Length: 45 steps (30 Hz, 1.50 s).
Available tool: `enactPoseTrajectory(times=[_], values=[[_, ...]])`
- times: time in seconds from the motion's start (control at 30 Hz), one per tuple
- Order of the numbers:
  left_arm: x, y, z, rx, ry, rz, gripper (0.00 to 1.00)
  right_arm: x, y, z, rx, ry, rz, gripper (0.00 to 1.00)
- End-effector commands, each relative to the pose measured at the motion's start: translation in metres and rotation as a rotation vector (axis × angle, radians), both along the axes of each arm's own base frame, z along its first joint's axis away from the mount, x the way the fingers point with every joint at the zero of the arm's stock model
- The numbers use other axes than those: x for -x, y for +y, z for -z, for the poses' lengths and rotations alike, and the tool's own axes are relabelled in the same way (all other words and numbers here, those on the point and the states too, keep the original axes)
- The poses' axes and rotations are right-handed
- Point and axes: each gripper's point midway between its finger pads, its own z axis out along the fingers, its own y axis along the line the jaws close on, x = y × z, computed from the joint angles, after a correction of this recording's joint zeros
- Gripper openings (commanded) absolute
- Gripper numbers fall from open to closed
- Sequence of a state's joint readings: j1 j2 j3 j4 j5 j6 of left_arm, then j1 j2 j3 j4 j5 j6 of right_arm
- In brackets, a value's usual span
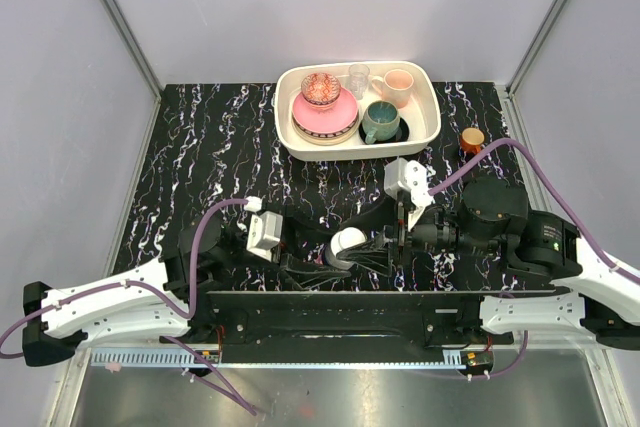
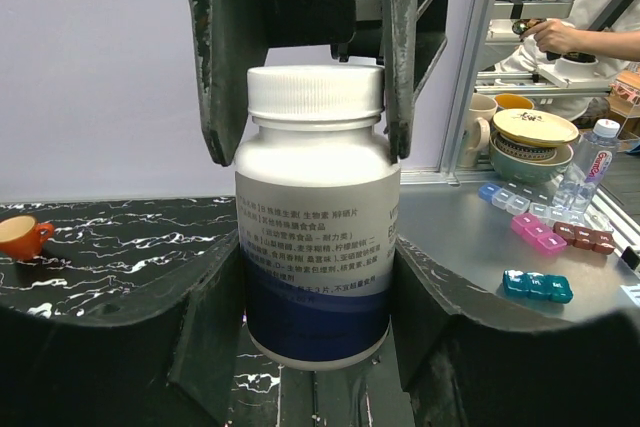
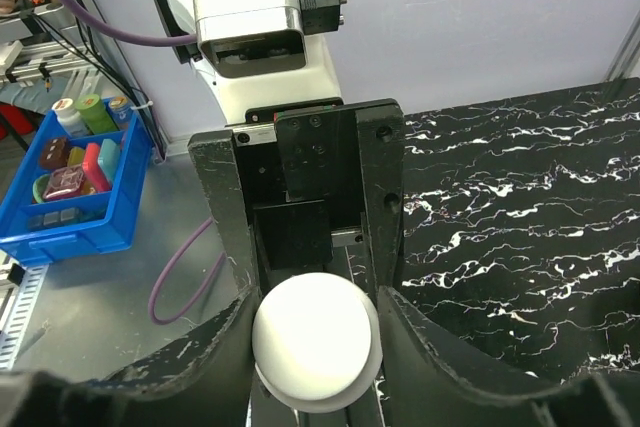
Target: Sort the pills into containers
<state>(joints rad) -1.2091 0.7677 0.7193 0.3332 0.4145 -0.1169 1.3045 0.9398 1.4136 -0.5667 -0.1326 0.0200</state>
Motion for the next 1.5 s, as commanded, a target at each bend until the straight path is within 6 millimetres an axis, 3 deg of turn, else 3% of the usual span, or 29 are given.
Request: enactPoseTrajectory(times=[0.0, 0.1, 0.2, 0.33, 0.7, 1.17, 1.47], values=[[0.005, 0.012, -0.042, 0.118, -0.050, 0.003, 0.00, 0.002, -0.004, -0.014, -0.041, -0.013, -0.003, 0.53], [0.004, 0.011, -0.041, 0.118, -0.051, -0.003, 0.00, 0.003, -0.004, -0.014, -0.043, -0.008, -0.008, 0.55], [0.004, 0.011, -0.041, 0.120, -0.051, -0.001, 0.00, 0.004, -0.005, -0.016, -0.048, -0.002, -0.007, 0.68], [0.004, 0.011, -0.041, 0.123, -0.050, -0.002, 0.00, 0.003, -0.007, -0.018, -0.060, -0.006, 0.002, 0.71], [0.003, 0.010, -0.039, 0.121, -0.047, -0.004, 0.00, 0.003, -0.019, -0.031, -0.116, -0.021, 0.015, 0.70], [0.002, 0.009, -0.040, 0.119, -0.046, -0.006, 0.00, -0.001, -0.007, -0.021, -0.080, -0.018, 0.020, 0.68], [0.002, 0.009, -0.039, 0.117, -0.048, -0.005, 0.01, -0.002, -0.007, -0.020, -0.077, -0.018, 0.023, 0.58]])
